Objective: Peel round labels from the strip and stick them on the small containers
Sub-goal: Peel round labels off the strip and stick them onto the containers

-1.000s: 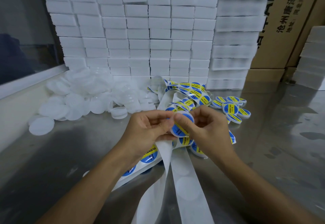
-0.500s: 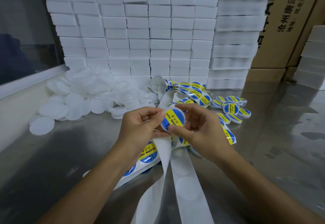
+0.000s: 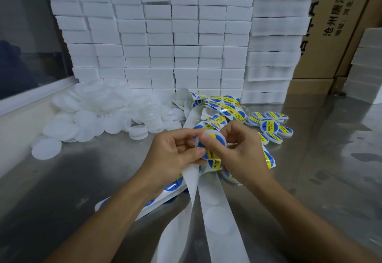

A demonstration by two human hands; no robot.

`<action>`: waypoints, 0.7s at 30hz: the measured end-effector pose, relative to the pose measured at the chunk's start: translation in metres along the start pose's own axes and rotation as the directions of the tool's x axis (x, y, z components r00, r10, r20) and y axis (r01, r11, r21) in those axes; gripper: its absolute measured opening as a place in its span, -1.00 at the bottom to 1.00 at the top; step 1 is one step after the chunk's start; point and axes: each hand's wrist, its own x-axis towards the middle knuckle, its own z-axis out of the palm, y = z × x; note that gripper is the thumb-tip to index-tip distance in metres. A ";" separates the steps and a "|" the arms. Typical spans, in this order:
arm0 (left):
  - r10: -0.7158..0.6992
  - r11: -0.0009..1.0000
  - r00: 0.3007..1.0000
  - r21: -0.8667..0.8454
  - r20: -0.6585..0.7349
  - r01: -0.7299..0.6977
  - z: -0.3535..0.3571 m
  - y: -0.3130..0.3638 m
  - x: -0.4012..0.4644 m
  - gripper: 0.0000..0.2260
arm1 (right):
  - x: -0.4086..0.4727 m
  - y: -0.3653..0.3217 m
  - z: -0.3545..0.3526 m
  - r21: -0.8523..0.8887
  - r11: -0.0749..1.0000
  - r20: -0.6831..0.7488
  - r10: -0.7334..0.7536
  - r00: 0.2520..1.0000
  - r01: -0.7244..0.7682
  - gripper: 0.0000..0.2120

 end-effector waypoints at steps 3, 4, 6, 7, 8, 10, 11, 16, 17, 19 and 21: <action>-0.020 1.000 0.998 0.004 -0.052 0.020 -0.001 0.001 0.001 -0.82 | -0.001 0.000 0.003 0.105 0.994 0.065 0.014 0.998 -0.021 -0.57; -0.031 1.000 0.995 -0.005 -0.095 0.031 -0.002 0.002 0.001 -0.79 | -0.001 -0.001 0.004 0.134 0.991 0.087 0.011 0.996 -0.023 -0.61; -0.040 0.999 0.983 -0.015 -0.178 0.038 -0.004 0.000 0.002 -0.77 | 0.000 0.000 0.004 0.131 0.991 0.121 -0.003 0.993 -0.013 -0.70; -0.038 0.999 0.980 -0.016 -0.196 0.036 -0.005 -0.001 0.003 -0.78 | 0.000 0.000 0.004 0.132 0.991 0.141 -0.004 0.990 -0.014 -0.74; -0.036 0.999 0.979 -0.013 -0.203 0.034 -0.004 -0.001 0.002 -0.79 | 0.000 0.000 0.004 0.145 0.989 0.159 -0.004 0.987 -0.020 -0.80; -0.019 1.000 0.975 0.018 -0.220 0.024 -0.004 0.000 0.001 -0.76 | 0.000 0.000 0.004 0.200 0.979 0.190 -0.009 0.982 -0.030 -0.83; -0.011 0.999 0.971 0.032 -0.240 0.019 -0.005 0.000 0.001 -0.72 | 0.000 0.001 0.003 0.212 0.977 0.201 -0.020 0.979 -0.024 -0.76; -0.005 1.000 0.967 0.013 -0.256 0.008 -0.007 0.002 0.001 -0.77 | 0.002 0.001 0.001 0.132 0.991 0.200 -0.013 0.980 -0.014 -0.73; -0.009 1.000 0.973 0.002 -0.230 0.010 -0.006 0.002 0.001 -0.82 | 0.001 0.001 0.001 0.159 0.987 0.174 0.005 0.985 -0.034 -0.81; -0.023 0.999 0.984 -0.032 -0.174 0.018 -0.003 0.002 0.000 -0.83 | 0.002 0.001 -0.001 0.224 0.973 0.114 0.029 0.993 -0.054 -0.95; -0.036 0.997 0.992 -0.069 -0.121 0.028 -0.002 0.003 -0.001 -0.75 | 0.005 0.001 -0.002 0.263 0.963 0.073 0.046 0.996 -0.064 -0.95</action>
